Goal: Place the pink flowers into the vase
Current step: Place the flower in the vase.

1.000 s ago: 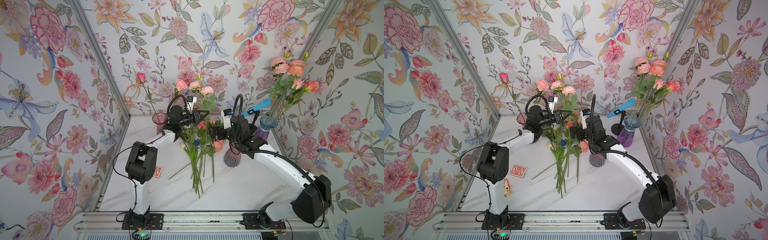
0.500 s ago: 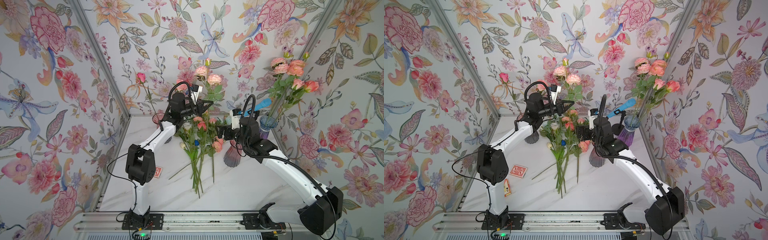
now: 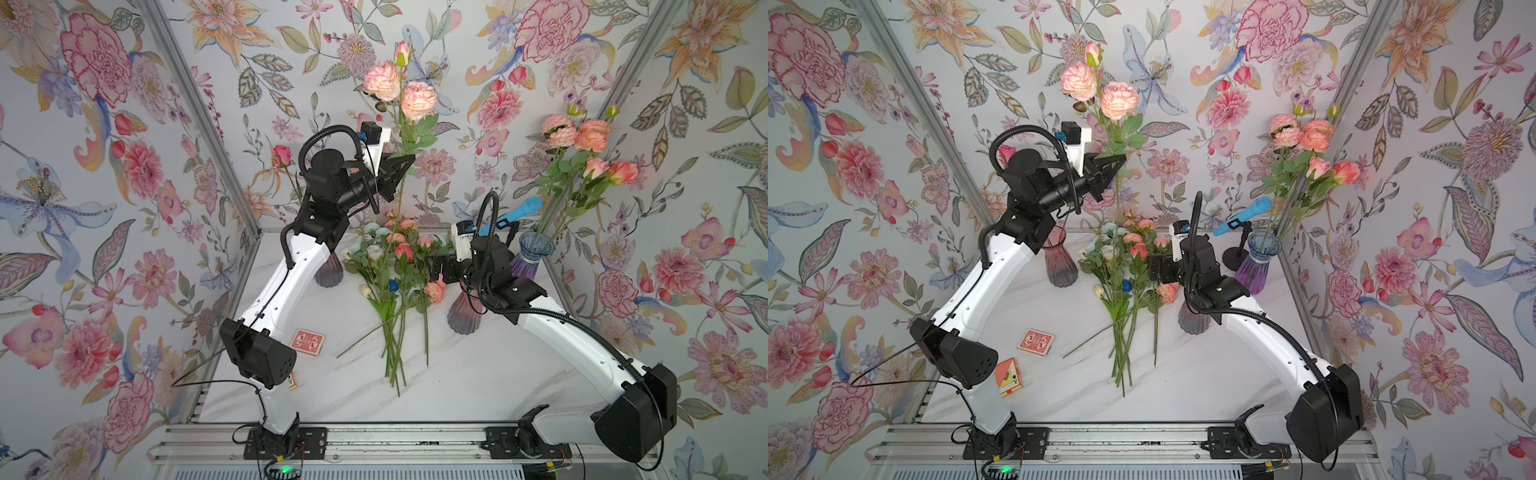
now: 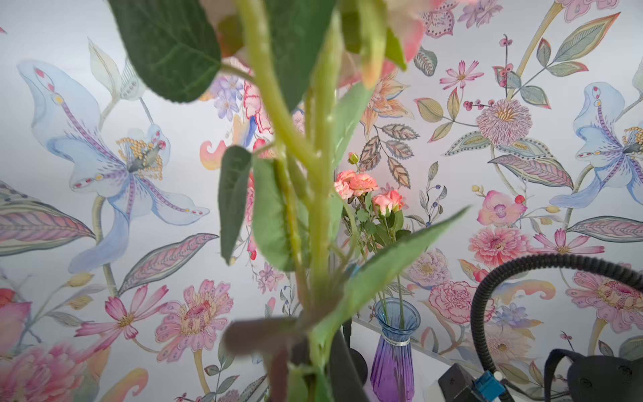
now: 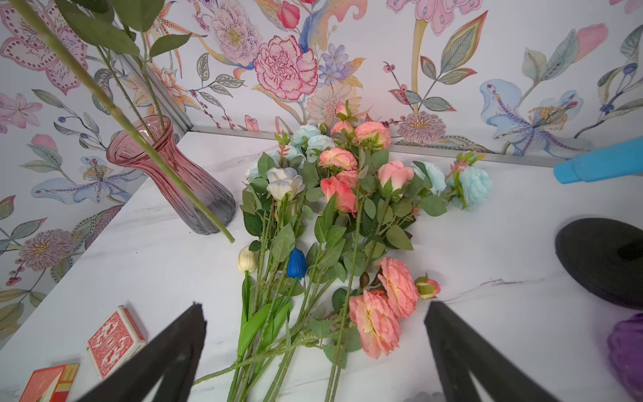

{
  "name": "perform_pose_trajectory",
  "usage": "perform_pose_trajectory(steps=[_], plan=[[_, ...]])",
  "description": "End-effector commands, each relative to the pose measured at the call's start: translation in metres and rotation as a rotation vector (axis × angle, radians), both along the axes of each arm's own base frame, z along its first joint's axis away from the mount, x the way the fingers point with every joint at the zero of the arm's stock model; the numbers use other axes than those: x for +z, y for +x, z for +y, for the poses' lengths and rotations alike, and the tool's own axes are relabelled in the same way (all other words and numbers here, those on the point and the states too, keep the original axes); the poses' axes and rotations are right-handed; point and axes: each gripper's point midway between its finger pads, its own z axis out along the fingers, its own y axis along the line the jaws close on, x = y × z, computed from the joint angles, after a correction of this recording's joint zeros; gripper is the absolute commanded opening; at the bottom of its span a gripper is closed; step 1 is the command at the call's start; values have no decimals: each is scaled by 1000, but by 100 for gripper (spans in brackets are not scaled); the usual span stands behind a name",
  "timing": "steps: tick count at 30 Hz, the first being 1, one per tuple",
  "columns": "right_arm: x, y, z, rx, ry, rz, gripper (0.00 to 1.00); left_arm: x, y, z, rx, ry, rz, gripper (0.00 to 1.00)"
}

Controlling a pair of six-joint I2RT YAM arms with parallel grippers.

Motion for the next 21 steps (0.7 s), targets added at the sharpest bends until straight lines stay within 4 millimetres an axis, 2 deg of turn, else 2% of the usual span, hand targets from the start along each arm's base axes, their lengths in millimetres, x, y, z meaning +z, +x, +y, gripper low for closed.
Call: perform_pose_trajectory(steps=[1,5,7,10,14,21], plan=[[11,2,9,19,28,-15,99,27,2,40,184,36,-92,0],[11,3,15,34,30,-9,99,44,12,101,339,6,-124,0],[11,4,18,40,30,-9,99,53,11,134,423,-20,-159,0],[11,5,22,48,30,-8,100,67,8,171,492,-61,-194,0],[10,5,28,58,30,-5,99,75,6,193,515,-80,-210,0],[7,6,41,76,28,4,99,69,12,210,495,-138,-201,0]])
